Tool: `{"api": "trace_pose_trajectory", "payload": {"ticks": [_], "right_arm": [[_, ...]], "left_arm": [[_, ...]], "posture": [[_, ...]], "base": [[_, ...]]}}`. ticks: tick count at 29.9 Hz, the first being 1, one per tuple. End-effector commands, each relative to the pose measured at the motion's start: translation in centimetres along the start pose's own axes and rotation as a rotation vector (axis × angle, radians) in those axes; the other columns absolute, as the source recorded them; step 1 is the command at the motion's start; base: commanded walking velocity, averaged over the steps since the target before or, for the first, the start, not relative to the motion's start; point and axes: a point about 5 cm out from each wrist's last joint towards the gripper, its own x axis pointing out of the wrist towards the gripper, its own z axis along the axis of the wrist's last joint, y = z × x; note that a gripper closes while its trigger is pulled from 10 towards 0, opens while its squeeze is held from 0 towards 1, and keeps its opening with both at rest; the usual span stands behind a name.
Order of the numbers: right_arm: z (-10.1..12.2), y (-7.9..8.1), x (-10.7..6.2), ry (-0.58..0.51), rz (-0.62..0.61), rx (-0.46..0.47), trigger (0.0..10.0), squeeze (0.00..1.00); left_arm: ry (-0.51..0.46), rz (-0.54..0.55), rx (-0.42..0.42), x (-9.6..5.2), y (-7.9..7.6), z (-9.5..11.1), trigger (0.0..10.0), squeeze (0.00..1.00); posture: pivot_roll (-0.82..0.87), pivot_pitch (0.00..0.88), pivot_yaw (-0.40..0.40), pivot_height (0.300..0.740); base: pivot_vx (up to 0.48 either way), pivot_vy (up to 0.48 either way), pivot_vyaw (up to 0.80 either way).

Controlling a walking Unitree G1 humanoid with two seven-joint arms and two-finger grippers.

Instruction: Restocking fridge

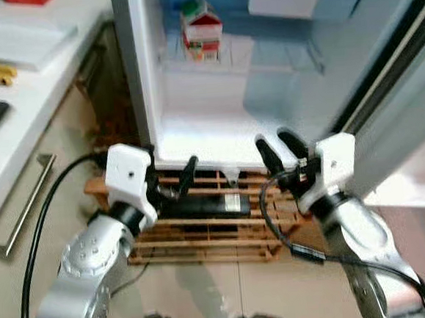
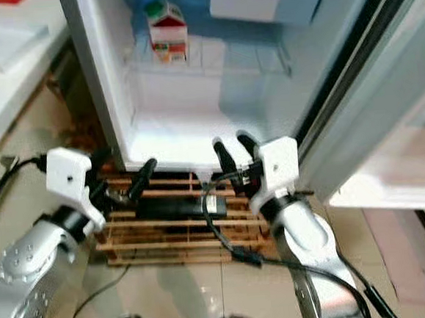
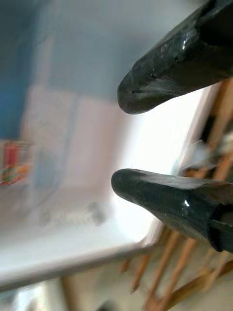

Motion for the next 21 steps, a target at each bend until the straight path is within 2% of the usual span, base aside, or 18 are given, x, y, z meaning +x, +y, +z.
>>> {"api": "trace_pose_trajectory", "payload": {"ticks": [1, 5, 9, 11, 13, 21], "right_arm": [[-0.8, -0.8, -0.6, 0.056, -0.078, -0.028, 10.0, 0.00], [-1.7, -0.8, -0.7, 0.102, -0.138, -0.011, 10.0, 0.00], [-1.5, -0.2, -0.9, 0.108, -0.119, -0.012, 10.0, 0.00], [-1.7, 0.2, -0.6, 0.110, -0.091, -0.068, 10.0, 0.00], [-1.7, 0.2, -0.6, 0.111, -0.087, -0.077, 10.0, 0.00], [-1.3, -0.2, -0.3, 0.109, -0.121, -0.081, 10.0, 0.00]], "left_arm": [[0.025, -0.015, 0.011, -0.1, -0.3, -0.8, 10.0, 0.00], [0.027, -0.028, 0.021, 0.2, -0.7, -1.1, 10.0, 0.00], [0.007, -0.014, 0.016, 0.3, -0.6, -0.8, 10.0, 0.00], [0.003, -0.007, 0.015, 0.6, -0.4, -0.8, 10.0, 0.00], [0.002, -0.004, 0.015, 0.7, -0.4, -0.9, 10.0, 0.00], [-0.014, 0.003, 0.019, 1.2, -0.3, -0.7, 10.0, 0.00]], "posture": [[0.04, 0.046, -0.088, 0.740], [0.04, 0.042, -0.085, 0.740], [0.04, 0.041, -0.083, 0.740], [0.03, 0.043, -0.078, 0.740], [0.03, 0.043, -0.078, 0.740], [0.02, 0.050, -0.076, 0.740]], "base": [[0.000, 0.000, 0.00], [0.000, -0.219, 0.00], [0.000, -0.326, 0.00], [0.000, -0.347, 0.00], [0.000, -0.345, 0.00], [0.000, -0.348, 0.00]]}}
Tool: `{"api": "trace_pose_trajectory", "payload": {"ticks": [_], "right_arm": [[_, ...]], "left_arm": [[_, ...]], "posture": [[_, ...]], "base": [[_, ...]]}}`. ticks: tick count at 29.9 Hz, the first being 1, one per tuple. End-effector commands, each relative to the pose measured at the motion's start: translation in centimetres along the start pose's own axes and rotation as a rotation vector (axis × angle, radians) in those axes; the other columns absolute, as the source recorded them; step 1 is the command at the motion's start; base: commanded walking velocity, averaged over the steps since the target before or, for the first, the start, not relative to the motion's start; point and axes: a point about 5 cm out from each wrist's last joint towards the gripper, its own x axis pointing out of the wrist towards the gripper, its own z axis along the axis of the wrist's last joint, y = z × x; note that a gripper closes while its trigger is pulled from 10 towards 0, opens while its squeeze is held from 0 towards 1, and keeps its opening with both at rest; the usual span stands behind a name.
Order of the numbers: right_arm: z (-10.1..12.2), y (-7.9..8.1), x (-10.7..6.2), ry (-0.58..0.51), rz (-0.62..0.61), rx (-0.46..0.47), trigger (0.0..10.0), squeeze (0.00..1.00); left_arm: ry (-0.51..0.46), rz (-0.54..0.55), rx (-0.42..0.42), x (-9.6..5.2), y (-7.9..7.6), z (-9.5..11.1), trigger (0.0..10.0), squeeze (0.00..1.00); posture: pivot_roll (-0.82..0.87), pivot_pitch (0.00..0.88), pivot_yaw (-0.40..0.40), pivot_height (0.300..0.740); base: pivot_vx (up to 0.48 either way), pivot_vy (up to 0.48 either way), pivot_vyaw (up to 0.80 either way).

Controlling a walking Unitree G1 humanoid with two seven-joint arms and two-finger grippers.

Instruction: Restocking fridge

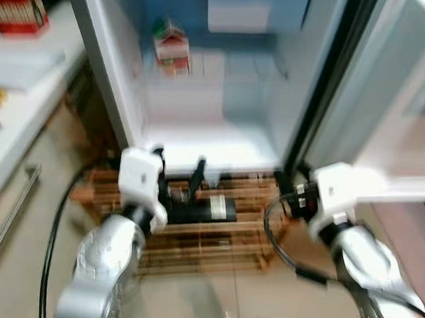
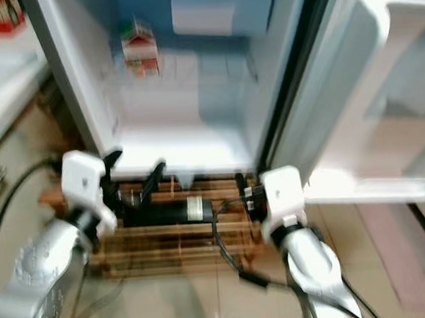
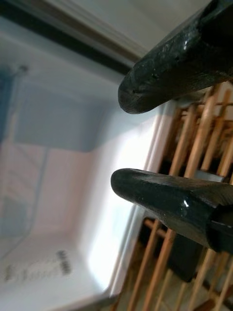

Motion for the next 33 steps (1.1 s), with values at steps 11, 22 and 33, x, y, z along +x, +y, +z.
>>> {"api": "trace_pose_trajectory", "payload": {"ticks": [11, 22, 33], "right_arm": [[0.6, -1.7, 0.9, -0.009, -0.060, -0.047, 10.0, 0.00], [1.2, -2.6, 1.4, -0.035, -0.111, -0.034, 10.0, 0.00], [0.5, -1.9, 1.0, -0.019, -0.141, 0.016, 10.0, 0.00]], "left_arm": [[-0.015, 0.036, 0.009, 0.3, 0.5, 0.2, 10.0, 0.00], [-0.012, 0.038, 0.001, 0.3, 0.5, 0.2, 10.0, 0.00], [-0.002, -0.004, 0.015, 0.6, 0.4, 0.3, 10.0, 0.00]], "posture": [[0.03, 0.053, -0.087, 0.740], [0.03, 0.055, -0.083, 0.740], [0.02, 0.056, -0.054, 0.740]], "base": [[0.000, -0.332, 0.00], [0.000, -0.142, 0.00], [0.000, 0.000, 0.00]]}}
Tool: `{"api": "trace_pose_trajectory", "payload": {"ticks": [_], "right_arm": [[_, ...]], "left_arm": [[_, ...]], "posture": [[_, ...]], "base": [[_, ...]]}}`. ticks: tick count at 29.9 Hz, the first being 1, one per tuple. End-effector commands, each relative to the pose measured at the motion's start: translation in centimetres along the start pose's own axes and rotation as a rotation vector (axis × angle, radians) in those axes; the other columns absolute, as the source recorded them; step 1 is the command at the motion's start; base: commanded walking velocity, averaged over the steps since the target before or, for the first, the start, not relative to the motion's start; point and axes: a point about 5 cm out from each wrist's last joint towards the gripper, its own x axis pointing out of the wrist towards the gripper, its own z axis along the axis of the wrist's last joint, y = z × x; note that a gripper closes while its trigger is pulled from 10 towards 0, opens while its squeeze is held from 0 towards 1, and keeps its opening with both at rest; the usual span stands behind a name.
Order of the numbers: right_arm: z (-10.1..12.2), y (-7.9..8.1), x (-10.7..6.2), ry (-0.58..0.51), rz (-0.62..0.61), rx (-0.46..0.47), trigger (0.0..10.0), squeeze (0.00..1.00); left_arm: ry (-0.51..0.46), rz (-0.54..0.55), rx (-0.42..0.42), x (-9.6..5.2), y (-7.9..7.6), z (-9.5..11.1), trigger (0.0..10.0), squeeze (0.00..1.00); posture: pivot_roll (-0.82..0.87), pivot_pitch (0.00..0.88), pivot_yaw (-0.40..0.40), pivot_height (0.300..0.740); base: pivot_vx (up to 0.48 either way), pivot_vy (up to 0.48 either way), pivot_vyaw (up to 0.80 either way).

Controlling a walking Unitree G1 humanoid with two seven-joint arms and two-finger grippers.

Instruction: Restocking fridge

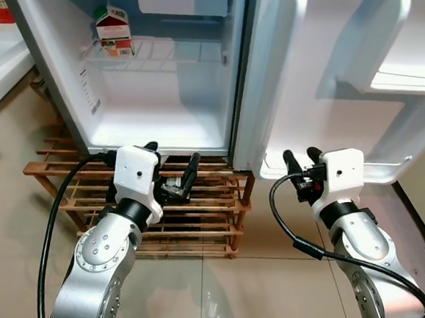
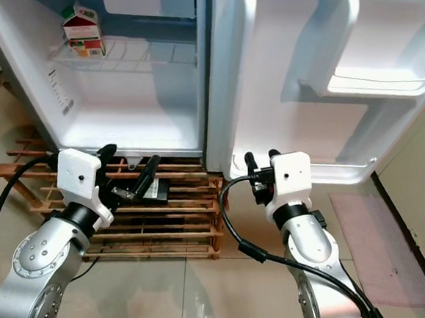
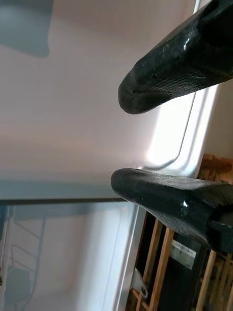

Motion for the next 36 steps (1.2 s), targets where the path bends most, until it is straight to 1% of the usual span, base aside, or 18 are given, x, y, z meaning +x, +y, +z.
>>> {"api": "trace_pose_trajectory", "payload": {"ticks": [1, 4, 5, 7, 8, 11, 12, 14, 15, 18, 19, 20, 23, 27, 31, 34, 35, 36], "right_arm": [[0.1, -0.4, -0.3, -0.002, -0.040, -0.011, 10.0, 0.00], [0.3, -0.9, -0.4, -0.018, -0.077, -0.008, 10.0, 0.00], [0.7, -2.4, -0.5, -0.043, -0.170, 0.005, 10.0, 0.00], [0.8, -2.9, -0.5, -0.046, -0.203, 0.016, 10.0, 0.00], [1.1, -5.1, -0.3, -0.055, -0.312, 0.006, 10.0, 0.00], [1.7, -7.4, -0.1, -0.090, -0.370, -0.005, 10.0, 0.00], [2.1, -8.1, -0.1, -0.118, -0.361, 0.013, 10.0, 1.00], [2.9, -9.3, 0.0, -0.163, -0.344, 0.009, 10.0, 1.00], [2.9, -9.3, 0.0, -0.163, -0.344, 0.009, 10.0, 1.00], [4.1, -11.4, -0.1, -0.196, -0.330, -0.042, 10.0, 1.00], [4.6, -12.6, -0.2, -0.201, -0.328, -0.072, 10.0, 1.00], [4.6, -12.6, -0.2, -0.201, -0.328, -0.072, 10.0, 1.00], [4.8, -14.9, -0.2, -0.176, -0.401, -0.115, 10.0, 1.00], [5.3, -17.7, -0.5, -0.180, -0.547, -0.114, 10.0, 1.00], [5.2, -18.0, -0.7, -0.186, -0.573, -0.098, 10.0, 1.00], [4.6, -15.6, -0.1, -0.194, -0.453, -0.090, 10.0, 0.98], [4.1, -14.8, 0.0, -0.177, -0.428, -0.073, 10.0, 0.00], [3.5, -13.9, 0.1, -0.154, -0.405, -0.048, 10.0, 0.00]], "left_arm": [[0.001, -0.023, 0.005, 0.4, -0.1, 0.1, 10.0, 0.00], [0.000, -0.028, 0.006, 0.4, -0.2, 0.1, 10.0, 0.00], [-0.006, -0.039, 0.004, 0.5, -0.3, 0.2, 10.0, 0.00], [-0.008, -0.042, 0.002, 0.6, -0.3, 0.3, 10.0, 0.00], [-0.015, -0.056, -0.007, 0.6, -0.3, 0.4, 10.0, 0.00], [-0.021, -0.077, -0.018, 0.6, -0.5, 0.5, 10.0, 0.00], [-0.026, -0.090, -0.019, 0.6, -0.6, 0.5, 10.0, 0.00], [-0.035, -0.109, -0.021, 0.6, -0.8, 0.6, 10.0, 0.00], [-0.035, -0.109, -0.021, 0.6, -0.8, 0.6, 10.0, 0.00], [-0.051, -0.133, -0.032, 0.4, -1.0, 0.9, 10.0, 0.00], [-0.057, -0.157, -0.047, 0.3, -1.2, 0.9, 10.0, 0.00], [-0.057, -0.157, -0.047, 0.3, -1.2, 0.9, 10.0, 0.00], [-0.060, -0.191, -0.053, 0.1, -1.6, 1.0, 10.0, 0.00], [-0.063, -0.222, -0.048, 0.0, -2.0, 1.1, 10.0, 0.00], [-0.064, -0.214, -0.048, -0.1, -1.9, 1.1, 10.0, 0.00], [-0.044, -0.184, -0.050, 0.0, -1.6, 0.8, 10.0, 0.00], [-0.038, -0.168, -0.049, 0.0, -1.5, 0.7, 10.0, 0.00], [-0.018, -0.137, -0.046, 0.2, -1.2, 0.4, 10.0, 0.00]], "posture": [[0.02, 0.058, -0.050, 0.740], [0.02, 0.057, -0.046, 0.740], [0.02, 0.057, -0.044, 0.740], [0.02, 0.057, -0.044, 0.740], [0.01, 0.058, -0.043, 0.740], [0.01, 0.055, -0.045, 0.740], [0.01, 0.053, -0.046, 0.740], [0.01, 0.050, -0.050, 0.740], [0.01, 0.050, -0.050, 0.740], [0.01, 0.046, -0.055, 0.740], [0.01, 0.047, -0.055, 0.740], [0.01, 0.047, -0.055, 0.740], [0.01, 0.045, -0.059, 0.740], [0.01, 0.045, -0.069, 0.740], [0.01, 0.043, -0.071, 0.740], [0.01, 0.044, -0.067, 0.740], [0.01, 0.044, -0.067, 0.740], [0.01, 0.043, -0.065, 0.740]], "base": [[0.000, 0.000, 0.00], [0.000, 0.000, 0.00], [0.000, 0.000, 0.00], [0.000, 0.000, 0.00], [0.000, 0.000, 0.00], [0.000, 0.000, 0.00], [0.000, 0.000, 0.00], [0.000, 0.000, 0.00], [0.000, 0.000, 0.00], [0.000, 0.000, 0.00], [0.000, 0.000, 0.00], [0.000, 0.000, 0.00], [0.000, 0.000, 0.00], [0.000, 0.000, 0.00], [0.000, 0.000, 0.00], [0.000, 0.000, 0.00], [0.000, 0.000, 0.00], [0.000, 0.000, 0.00]]}}
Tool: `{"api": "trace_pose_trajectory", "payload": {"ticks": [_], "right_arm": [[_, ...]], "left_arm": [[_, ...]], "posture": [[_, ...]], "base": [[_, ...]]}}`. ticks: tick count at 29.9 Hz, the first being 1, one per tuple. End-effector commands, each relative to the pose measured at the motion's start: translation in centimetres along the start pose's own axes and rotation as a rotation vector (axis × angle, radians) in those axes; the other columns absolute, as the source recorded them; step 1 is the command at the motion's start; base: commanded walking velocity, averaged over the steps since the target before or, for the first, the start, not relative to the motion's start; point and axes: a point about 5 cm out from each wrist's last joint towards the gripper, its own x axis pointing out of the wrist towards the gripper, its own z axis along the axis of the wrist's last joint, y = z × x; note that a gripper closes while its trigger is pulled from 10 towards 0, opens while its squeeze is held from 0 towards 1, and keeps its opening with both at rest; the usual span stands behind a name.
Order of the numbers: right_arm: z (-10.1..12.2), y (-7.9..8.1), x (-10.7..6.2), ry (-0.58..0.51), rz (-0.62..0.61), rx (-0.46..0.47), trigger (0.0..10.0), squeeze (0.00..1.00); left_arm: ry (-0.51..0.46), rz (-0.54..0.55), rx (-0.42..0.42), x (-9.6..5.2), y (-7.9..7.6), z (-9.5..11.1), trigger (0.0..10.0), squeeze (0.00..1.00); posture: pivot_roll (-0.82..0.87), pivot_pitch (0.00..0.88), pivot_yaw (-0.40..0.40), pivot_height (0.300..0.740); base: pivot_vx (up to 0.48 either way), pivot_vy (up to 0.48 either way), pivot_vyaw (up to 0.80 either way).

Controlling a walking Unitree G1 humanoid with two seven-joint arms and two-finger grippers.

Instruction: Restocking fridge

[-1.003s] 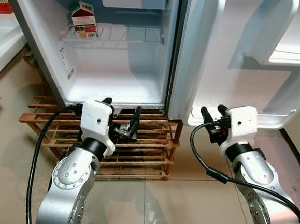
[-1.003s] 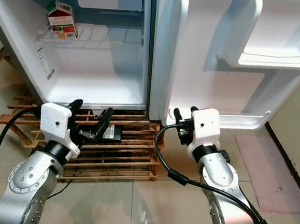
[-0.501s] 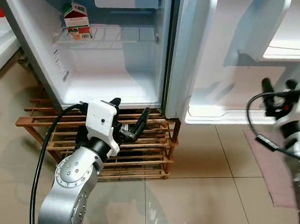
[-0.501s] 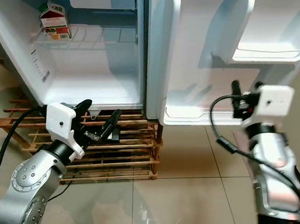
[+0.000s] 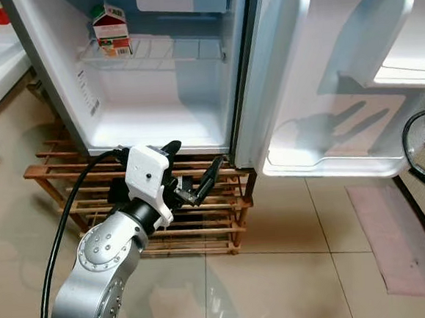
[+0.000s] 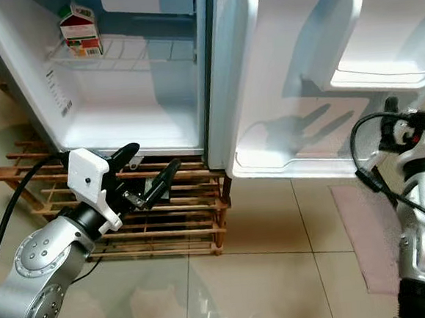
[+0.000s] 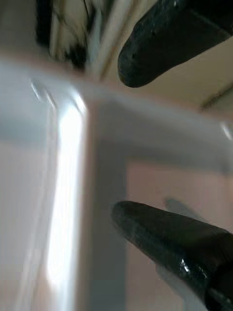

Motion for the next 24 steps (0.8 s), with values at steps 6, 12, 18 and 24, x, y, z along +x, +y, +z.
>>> {"api": "trace_pose_trajectory", "payload": {"ticks": [6, 12, 18, 24], "right_arm": [[-2.3, 6.5, -3.5, 0.113, 0.178, 0.090, 10.0, 0.00], [-2.7, 8.9, -4.5, 0.158, 0.204, 0.144, 10.0, 0.00], [-2.5, 9.9, -4.6, 0.170, 0.251, 0.135, 10.0, 0.00], [-2.6, 9.9, -4.6, 0.183, 0.249, 0.124, 10.0, 0.00]], "left_arm": [[0.051, 0.108, 0.002, 0.6, 1.3, -0.8, 10.0, 0.00], [0.042, 0.118, -0.002, 1.1, 1.6, -0.6, 10.0, 0.00], [0.044, 0.113, 0.006, 1.3, 1.5, -0.6, 10.0, 0.00], [0.047, 0.115, 0.011, 1.2, 1.5, -0.6, 10.0, 0.00]], "posture": [[0.01, 0.044, -0.067, 0.740], [0.01, 0.045, -0.063, 0.740], [0.02, 0.045, -0.064, 0.740], [0.02, 0.047, -0.063, 0.740]], "base": [[0.000, 0.000, 0.00], [-0.142, 0.000, 0.00], [-0.279, 0.000, 0.00], [-0.139, 0.000, 0.00]]}}
